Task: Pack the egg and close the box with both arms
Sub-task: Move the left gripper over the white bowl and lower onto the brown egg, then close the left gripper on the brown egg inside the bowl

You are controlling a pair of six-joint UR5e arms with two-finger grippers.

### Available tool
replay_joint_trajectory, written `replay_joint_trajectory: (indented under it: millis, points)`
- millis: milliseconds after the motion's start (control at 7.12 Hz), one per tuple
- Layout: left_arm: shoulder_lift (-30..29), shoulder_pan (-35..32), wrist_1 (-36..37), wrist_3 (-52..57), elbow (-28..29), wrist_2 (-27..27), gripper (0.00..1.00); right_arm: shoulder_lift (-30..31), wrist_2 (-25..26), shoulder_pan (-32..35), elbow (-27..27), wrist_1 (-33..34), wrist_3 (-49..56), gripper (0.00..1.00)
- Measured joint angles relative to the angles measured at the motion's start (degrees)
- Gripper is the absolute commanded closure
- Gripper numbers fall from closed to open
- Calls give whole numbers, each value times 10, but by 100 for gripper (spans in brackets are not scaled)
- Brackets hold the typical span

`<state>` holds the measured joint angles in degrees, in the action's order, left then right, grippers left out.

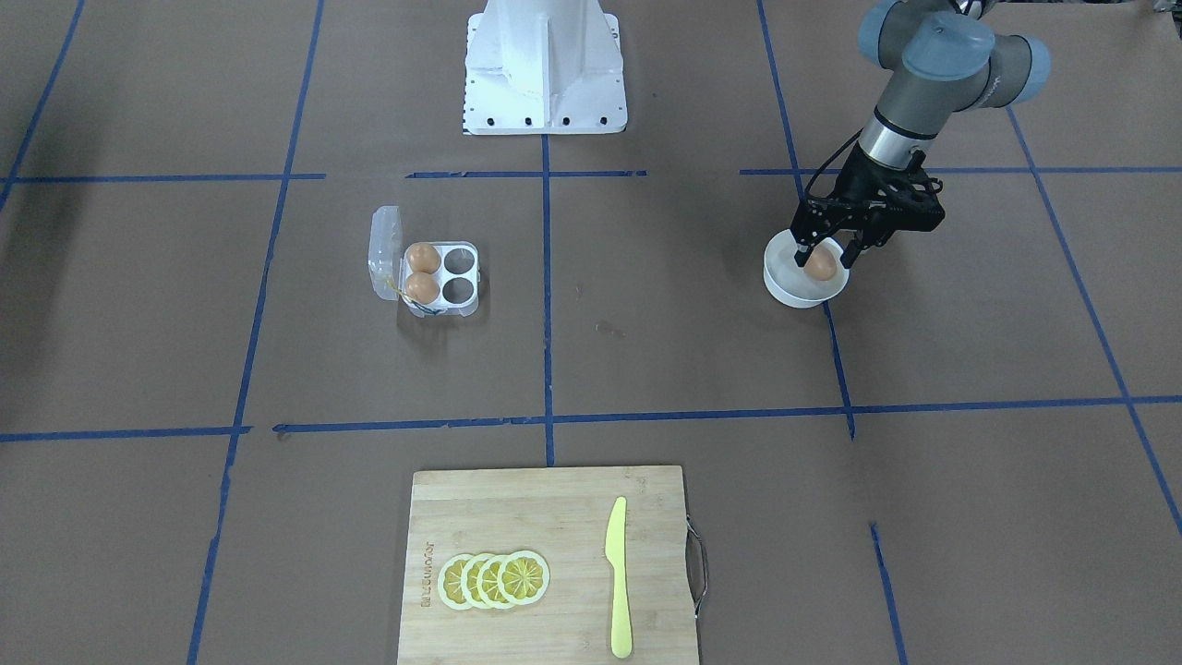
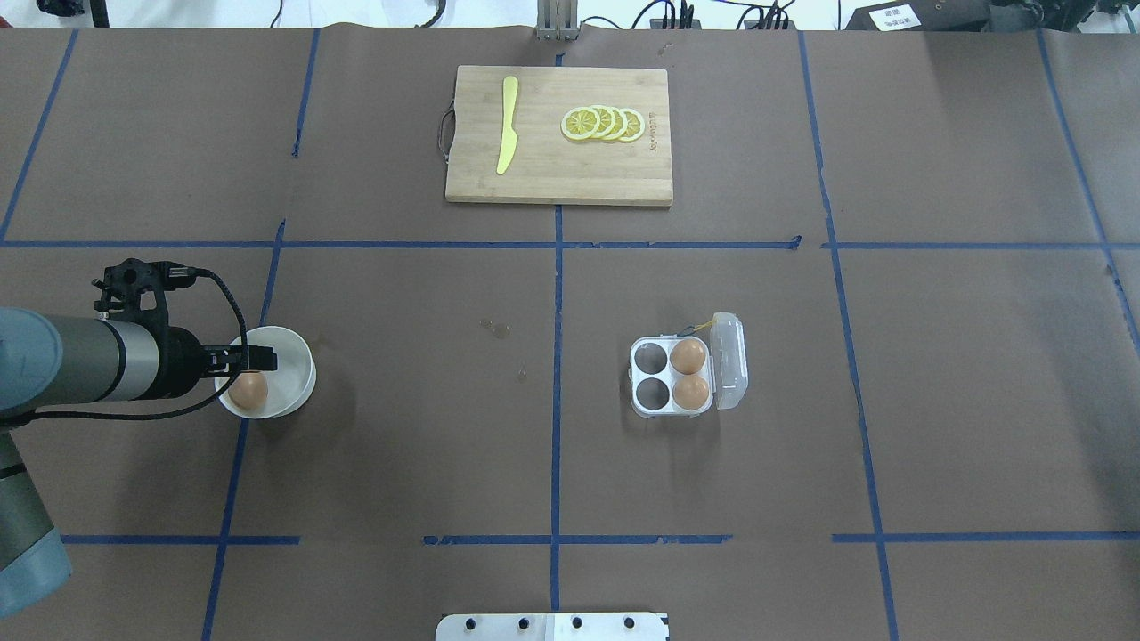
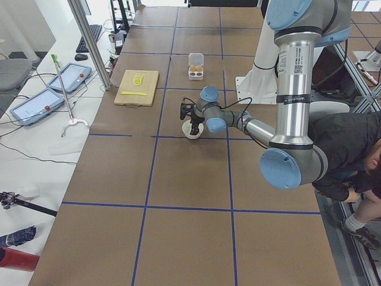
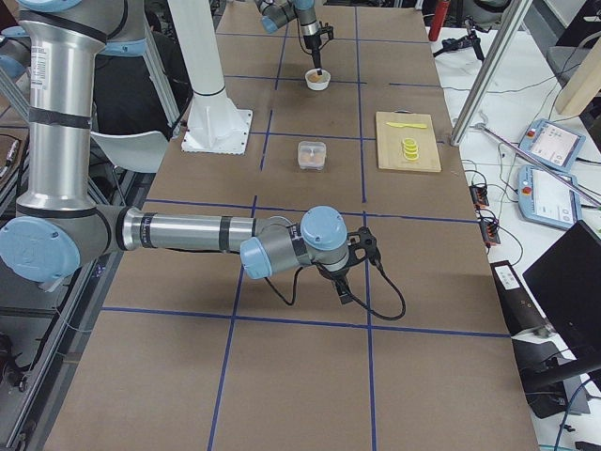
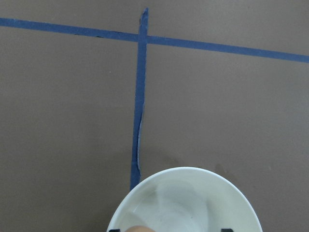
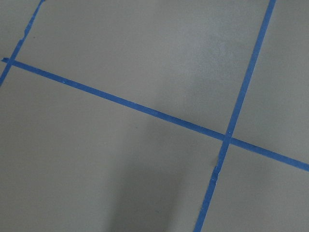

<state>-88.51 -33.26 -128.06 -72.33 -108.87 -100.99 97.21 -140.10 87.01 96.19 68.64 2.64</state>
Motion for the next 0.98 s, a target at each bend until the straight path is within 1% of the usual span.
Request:
replay_joint_trajectory:
  millis: [281, 984]
  points:
    - [-1, 8, 4, 0, 1, 0, 25, 1, 0, 0, -1, 0, 0, 0]
    - [-11, 15, 50, 0, -2, 0, 25, 1, 0, 0, -1, 0, 0, 0]
